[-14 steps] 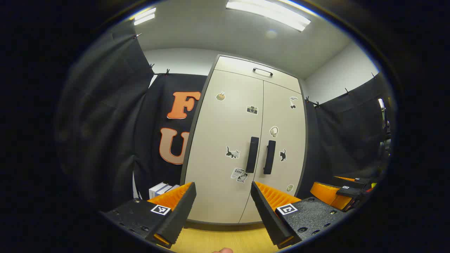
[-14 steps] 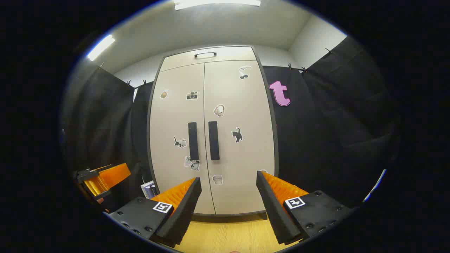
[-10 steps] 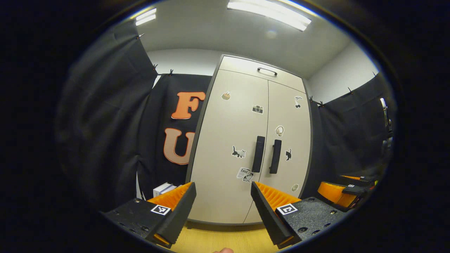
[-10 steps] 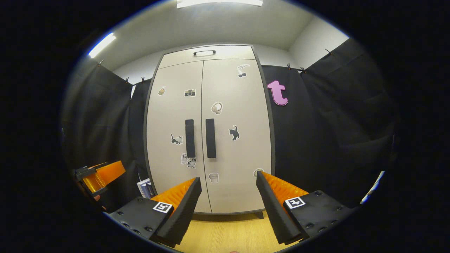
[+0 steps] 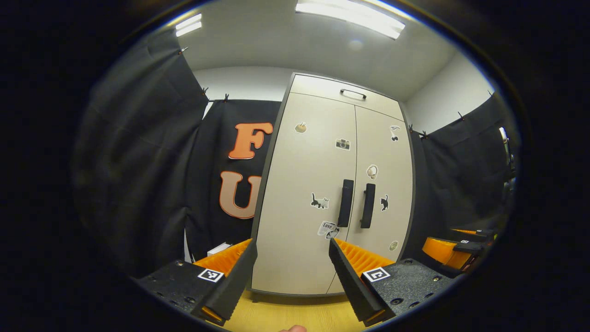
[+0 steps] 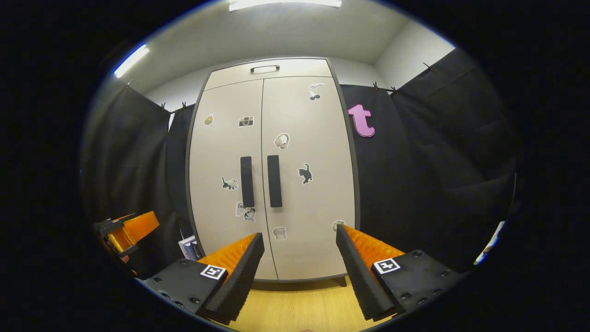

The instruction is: Open the right door of the double-door shoe cabinet with the right hand, and open the left door with the left hand.

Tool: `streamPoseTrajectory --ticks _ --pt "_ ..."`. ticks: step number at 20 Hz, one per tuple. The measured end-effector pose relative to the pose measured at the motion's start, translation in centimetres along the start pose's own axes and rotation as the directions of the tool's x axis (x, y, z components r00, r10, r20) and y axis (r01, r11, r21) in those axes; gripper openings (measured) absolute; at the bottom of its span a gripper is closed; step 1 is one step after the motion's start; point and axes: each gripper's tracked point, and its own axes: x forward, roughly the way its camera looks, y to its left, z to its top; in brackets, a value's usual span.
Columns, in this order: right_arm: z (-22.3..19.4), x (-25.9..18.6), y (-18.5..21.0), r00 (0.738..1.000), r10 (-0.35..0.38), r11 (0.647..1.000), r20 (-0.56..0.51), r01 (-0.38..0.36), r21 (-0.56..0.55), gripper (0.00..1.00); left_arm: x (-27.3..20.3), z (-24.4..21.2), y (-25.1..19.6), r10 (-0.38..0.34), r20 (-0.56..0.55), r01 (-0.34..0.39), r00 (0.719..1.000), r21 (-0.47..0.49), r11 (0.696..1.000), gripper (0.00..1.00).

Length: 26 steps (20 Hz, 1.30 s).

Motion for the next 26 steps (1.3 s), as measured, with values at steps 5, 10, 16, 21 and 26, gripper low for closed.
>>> streamPoseTrajectory --ticks 5,10,16,21,26 --pt "0.4 -0.2 0.9 1.0 0.016 1.0 0.013 -0.016 0.012 1.0 0.0 -0.2 0.0 -0.007 -0.003 0.007 1.0 -0.007 1.0 0.94" --pt "1.4 -0.4 3.5 0.995 0.094 0.993 0.021 -0.096 0.065 1.0 0.0 -0.6 0.4 -0.003 -0.011 0.003 1.0 -0.009 1.0 0.94" --pt "2.8 1.2 4.5 0.994 0.107 0.992 0.024 -0.108 0.066 0.98 -0.1 -0.9 1.0 0.008 -0.019 -0.008 1.0 -0.018 1.0 0.95" --pt "5.5 2.9 5.8 0.99 0.128 0.992 0.061 -0.128 -0.015 0.98 -0.2 -1.6 1.1 0.005 -0.038 -0.006 0.999 -0.024 1.0 0.94" --pt "8.8 7.3 6.8 0.991 0.116 0.99 0.068 -0.11 -0.093 0.98 -0.5 -1.3 1.6 0.01 -0.037 -0.011 0.999 -0.027 1.0 0.94"
